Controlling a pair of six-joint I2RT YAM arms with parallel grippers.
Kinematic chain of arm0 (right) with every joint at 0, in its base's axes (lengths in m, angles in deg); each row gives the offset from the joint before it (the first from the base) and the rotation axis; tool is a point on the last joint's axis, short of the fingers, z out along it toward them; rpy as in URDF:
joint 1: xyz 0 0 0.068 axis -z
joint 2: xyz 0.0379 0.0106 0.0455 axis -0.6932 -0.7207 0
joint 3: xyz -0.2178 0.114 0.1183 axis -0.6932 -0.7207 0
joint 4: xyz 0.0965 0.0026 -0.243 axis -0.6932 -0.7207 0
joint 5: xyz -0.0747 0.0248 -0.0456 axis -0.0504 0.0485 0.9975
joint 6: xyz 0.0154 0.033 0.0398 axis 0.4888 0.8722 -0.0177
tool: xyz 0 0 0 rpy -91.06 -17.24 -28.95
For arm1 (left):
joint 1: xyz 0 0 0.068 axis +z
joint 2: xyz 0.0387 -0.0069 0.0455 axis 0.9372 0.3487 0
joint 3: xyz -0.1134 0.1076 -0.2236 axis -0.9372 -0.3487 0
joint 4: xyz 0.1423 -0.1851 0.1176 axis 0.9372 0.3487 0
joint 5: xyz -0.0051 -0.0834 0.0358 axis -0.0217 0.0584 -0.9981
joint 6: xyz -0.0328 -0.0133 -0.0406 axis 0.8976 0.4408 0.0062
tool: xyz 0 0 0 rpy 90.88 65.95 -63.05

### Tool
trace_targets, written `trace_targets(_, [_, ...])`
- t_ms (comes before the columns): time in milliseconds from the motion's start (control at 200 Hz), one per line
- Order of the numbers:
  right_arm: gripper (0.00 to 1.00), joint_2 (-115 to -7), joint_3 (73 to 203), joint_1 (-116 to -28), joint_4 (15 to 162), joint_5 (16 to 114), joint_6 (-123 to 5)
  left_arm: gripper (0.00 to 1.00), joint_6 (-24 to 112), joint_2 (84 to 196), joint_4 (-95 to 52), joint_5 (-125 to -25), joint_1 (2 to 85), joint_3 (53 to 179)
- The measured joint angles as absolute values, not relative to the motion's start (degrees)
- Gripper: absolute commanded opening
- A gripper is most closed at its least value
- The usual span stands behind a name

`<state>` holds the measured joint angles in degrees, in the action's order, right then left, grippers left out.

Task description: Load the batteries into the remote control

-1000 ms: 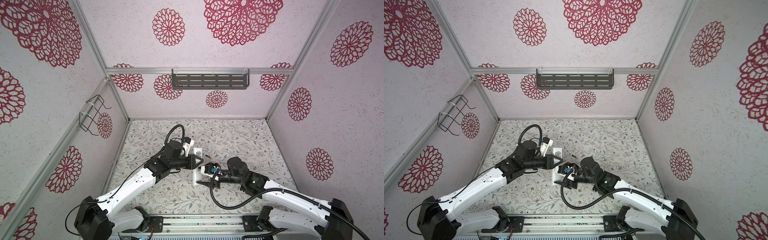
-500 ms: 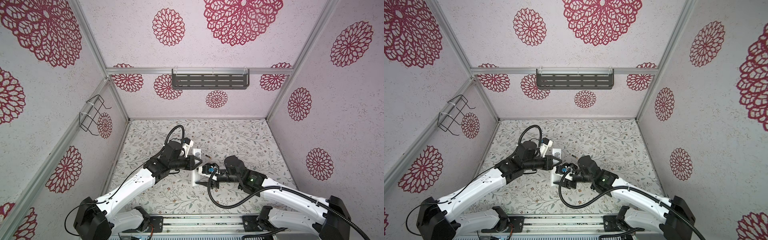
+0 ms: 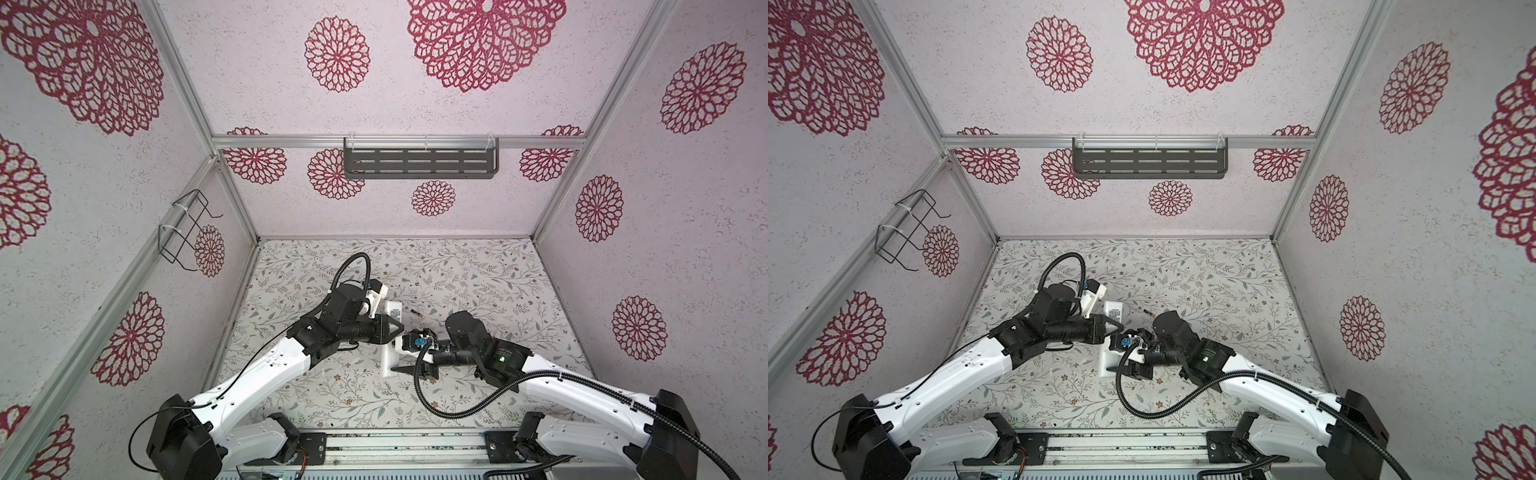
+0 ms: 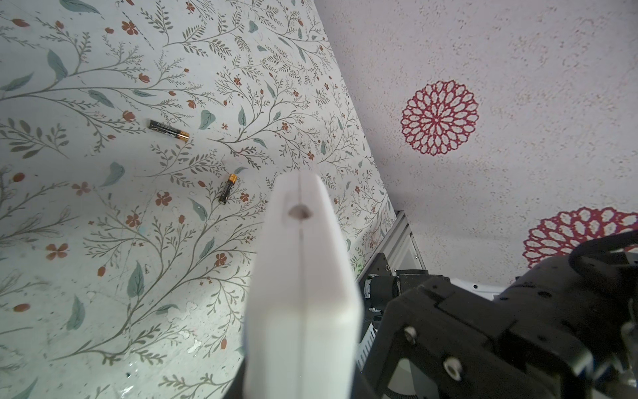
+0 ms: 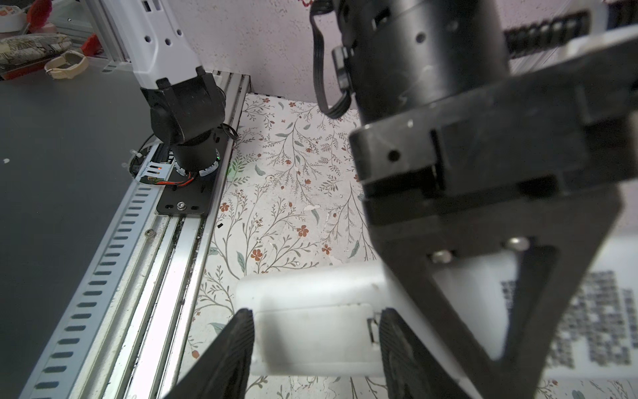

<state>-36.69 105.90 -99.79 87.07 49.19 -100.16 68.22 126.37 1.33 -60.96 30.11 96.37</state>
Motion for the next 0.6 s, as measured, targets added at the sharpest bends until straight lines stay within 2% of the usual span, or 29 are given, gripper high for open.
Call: trace_targets(600, [0.58,-35.1,105.9,-100.8,83.4,44.3,-100.1,0.02,68.1,126.0,0.1,-63.0,30.4,96.4])
